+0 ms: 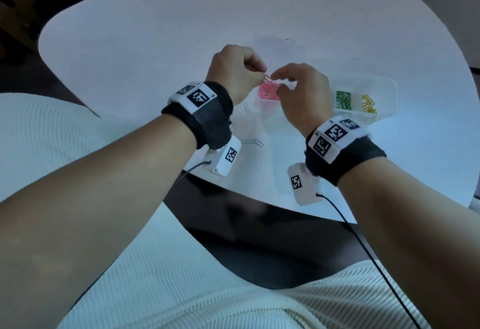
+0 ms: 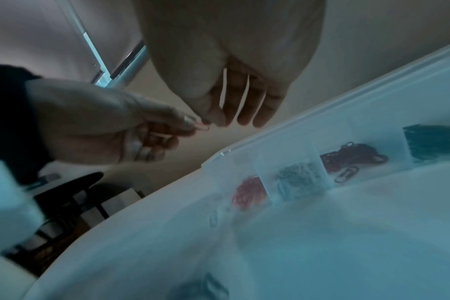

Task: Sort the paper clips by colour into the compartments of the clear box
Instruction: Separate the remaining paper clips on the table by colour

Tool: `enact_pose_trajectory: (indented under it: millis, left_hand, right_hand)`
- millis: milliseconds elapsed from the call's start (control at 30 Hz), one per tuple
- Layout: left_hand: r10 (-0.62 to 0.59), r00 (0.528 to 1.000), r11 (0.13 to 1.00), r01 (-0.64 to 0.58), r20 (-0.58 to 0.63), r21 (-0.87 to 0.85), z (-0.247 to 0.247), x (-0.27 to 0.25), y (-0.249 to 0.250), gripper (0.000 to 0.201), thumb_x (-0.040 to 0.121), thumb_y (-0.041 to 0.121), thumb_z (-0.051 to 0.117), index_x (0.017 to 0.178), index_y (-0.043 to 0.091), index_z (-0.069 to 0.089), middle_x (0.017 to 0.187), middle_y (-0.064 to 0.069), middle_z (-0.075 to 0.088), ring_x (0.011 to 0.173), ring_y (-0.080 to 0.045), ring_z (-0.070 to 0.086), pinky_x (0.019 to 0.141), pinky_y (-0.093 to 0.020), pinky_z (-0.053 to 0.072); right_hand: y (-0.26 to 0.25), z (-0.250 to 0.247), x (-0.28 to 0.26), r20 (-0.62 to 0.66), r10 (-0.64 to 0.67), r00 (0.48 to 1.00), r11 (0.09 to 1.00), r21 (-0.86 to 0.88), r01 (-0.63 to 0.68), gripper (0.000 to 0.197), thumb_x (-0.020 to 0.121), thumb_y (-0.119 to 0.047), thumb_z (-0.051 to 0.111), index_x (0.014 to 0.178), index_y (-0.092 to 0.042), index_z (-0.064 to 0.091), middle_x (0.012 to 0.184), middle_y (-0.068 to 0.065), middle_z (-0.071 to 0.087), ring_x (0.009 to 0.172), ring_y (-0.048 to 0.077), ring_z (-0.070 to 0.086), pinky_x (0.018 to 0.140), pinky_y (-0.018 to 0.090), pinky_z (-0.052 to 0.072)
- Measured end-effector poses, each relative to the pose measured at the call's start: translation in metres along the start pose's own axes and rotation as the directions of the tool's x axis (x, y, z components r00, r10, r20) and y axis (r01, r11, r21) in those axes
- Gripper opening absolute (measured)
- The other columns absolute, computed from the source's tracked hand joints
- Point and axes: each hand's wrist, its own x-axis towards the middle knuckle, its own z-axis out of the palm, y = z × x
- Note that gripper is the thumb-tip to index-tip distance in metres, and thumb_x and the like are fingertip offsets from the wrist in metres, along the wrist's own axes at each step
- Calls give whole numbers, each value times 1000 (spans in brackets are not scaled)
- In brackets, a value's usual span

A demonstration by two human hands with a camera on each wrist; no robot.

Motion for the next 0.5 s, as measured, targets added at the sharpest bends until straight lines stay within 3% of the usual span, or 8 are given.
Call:
enact_pose_trajectory:
  millis: [67, 133, 233, 300, 400, 500]
  left_hand:
    - [30, 999, 999, -31, -40, -29, 2, 3, 2, 11, 77, 10, 71, 78, 21, 71, 68, 15, 65, 61, 8, 60, 64, -10, 49]
    - [51, 997, 998, -53, -62, -35, 5, 5, 4, 10, 78, 11, 71, 80, 21, 71, 72, 15, 66, 67, 7, 61, 65, -8, 49]
    - [64, 998, 998, -64, 20, 3, 12, 5, 2, 17, 80, 18, 74, 97, 21, 72, 85, 14, 67, 71, 6, 59, 68, -5, 44]
    - [76, 995, 994, -81, 70, 76, 13, 2, -3, 29, 82, 20, 72, 110, 24, 68, 97, 12, 64, 76, -1, 57, 73, -9, 44]
    - [87, 996, 976, -85, 0, 202, 3, 2, -11, 24, 81, 12, 62, 102, 23, 66, 91, 6, 62, 77, -11, 55, 74, -22, 47]
    - [-80, 997, 925, 74, 0, 374, -6, 6, -31, 18, 82, 10, 60, 96, 20, 64, 94, 2, 65, 84, -18, 59, 75, -27, 49]
  right_hand:
    - [4, 7, -14, -98, -66, 993, 997, 38, 70, 21, 80, -3, 55, 90, -17, 67, 92, -1, 64, 88, 21, 58, 78, 31, 46]
    - [10, 14, -31, -139, -94, 986, 991, 82, 106, 18, 75, 0, 53, 87, -13, 59, 85, 0, 62, 81, 24, 56, 73, 37, 48]
    - [19, 26, -52, 57, -90, 994, 995, -25, 91, 16, 79, -2, 55, 90, -11, 62, 89, 4, 63, 81, 24, 58, 73, 40, 50]
    - [26, 38, -61, 229, -82, 970, 982, -150, 119, 22, 85, -5, 58, 104, -11, 66, 100, 8, 65, 90, 26, 61, 79, 39, 51]
    - [32, 48, -66, 367, -16, 930, 959, -259, 119, 40, 90, -11, 60, 129, -12, 55, 115, 12, 61, 104, 32, 59, 82, 37, 50]
    - [26, 53, -61, 406, -14, 914, 946, -291, 144, 42, 91, -13, 62, 132, -11, 55, 116, 13, 59, 104, 34, 57, 83, 39, 50]
